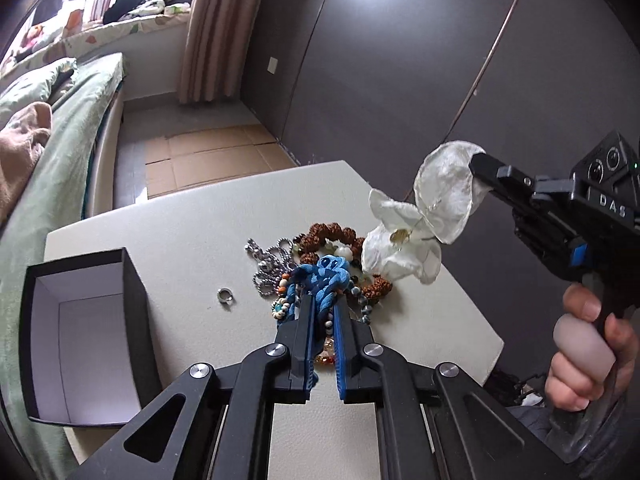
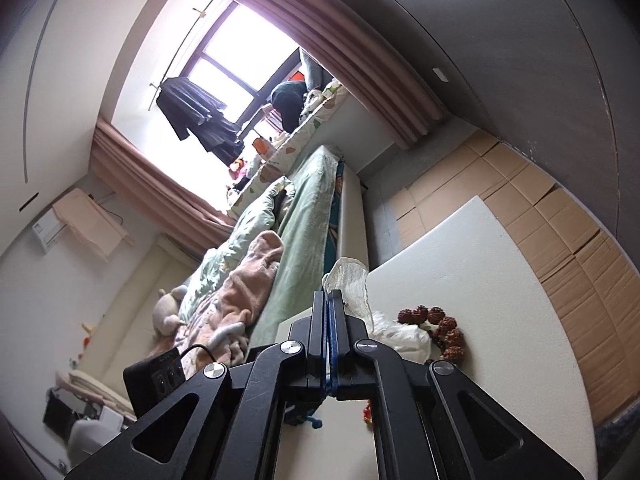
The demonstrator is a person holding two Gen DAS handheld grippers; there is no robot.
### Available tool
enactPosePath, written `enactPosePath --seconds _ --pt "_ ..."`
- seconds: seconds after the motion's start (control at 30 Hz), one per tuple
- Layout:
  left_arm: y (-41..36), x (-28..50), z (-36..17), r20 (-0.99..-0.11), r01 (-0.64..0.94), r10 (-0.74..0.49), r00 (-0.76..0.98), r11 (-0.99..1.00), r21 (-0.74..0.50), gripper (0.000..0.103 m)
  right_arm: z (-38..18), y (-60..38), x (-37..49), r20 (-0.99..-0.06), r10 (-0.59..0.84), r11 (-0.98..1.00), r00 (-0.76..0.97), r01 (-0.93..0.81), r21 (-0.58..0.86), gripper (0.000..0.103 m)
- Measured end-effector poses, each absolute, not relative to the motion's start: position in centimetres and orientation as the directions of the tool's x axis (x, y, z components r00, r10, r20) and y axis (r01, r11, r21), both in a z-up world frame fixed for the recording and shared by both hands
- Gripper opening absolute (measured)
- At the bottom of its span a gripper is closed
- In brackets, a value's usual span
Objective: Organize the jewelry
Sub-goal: 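Carry both items over the black box and open both tools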
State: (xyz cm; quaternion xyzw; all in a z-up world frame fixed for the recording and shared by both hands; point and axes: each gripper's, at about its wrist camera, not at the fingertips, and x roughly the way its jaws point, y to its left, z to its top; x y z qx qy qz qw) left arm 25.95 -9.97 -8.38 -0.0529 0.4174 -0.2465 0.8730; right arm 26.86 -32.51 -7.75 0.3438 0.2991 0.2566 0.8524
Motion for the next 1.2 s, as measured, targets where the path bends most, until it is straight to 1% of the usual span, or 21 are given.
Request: enactPosePath --seconds 0.1,0.3,0.4,0.67,0.8,0.9,1.03,1.1,1.17,1.2 --pt "-8.2 25.7 -7.1 -0.677 0.361 -0.480 0.558 0.875 -0.323 0.009 -7.4 -31.3 27.0 -0.319 0.663 0.622 0.677 -0.260 0.739 0.003" --pt "-4.9 25.2 -4.3 -0.639 0.305 -0.446 0.627 0.895 -0.326 0.009 -5.7 -29.1 27.7 -0.315 0.687 0.622 0.655 -0.306 0.721 0.003" --pt "-3.6 24.9 -3.0 -0.628 0.288 -0.421 0.655 0.907 -0.308 0.009 -4.7 -27.4 28.1 -0.330 0.691 0.634 0.643 -0.320 0.705 0.003" --pt "-0.1 24.3 0.1 -0.600 0.239 -0.358 0.716 0.932 -0.271 0.009 -1.7 -21.9 30.2 -0.336 0.753 0.610 0.566 -0.409 0.679 0.003" --pt "2.1 24.7 0.0 -0.599 0.199 -0.332 0.728 0.939 -0.279 0.009 -2.0 -18.7 31.5 -0.335 0.795 0.573 0.506 -0.444 0.688 0.003" --pt "3.5 25.1 -1.1 -0.612 0.177 -0.326 0.720 0.940 -0.293 0.009 -3.3 -17.3 31.7 -0.308 0.829 0.526 0.466 -0.464 0.713 0.003" --pt "4.8 25.8 -2.7 -0.635 0.163 -0.332 0.697 0.936 -0.311 0.009 -4.4 -15.6 32.1 -0.317 0.849 0.503 0.422 -0.463 0.730 0.003" --pt "5.1 26.4 -3.4 -0.638 0.166 -0.355 0.683 0.926 -0.338 0.009 -4.4 -14.9 32.0 -0.323 0.849 0.507 0.418 -0.471 0.722 0.003" --pt "5.3 27.2 -4.2 -0.657 0.152 -0.363 0.661 0.922 -0.357 0.011 -4.8 -14.6 32.1 -0.332 0.844 0.515 0.421 -0.468 0.718 0.003" --pt "5.5 27.6 -4.7 -0.674 0.131 -0.357 0.647 0.923 -0.363 0.017 -5.1 -14.6 32.3 -0.333 0.845 0.512 0.418 -0.458 0.726 0.003"
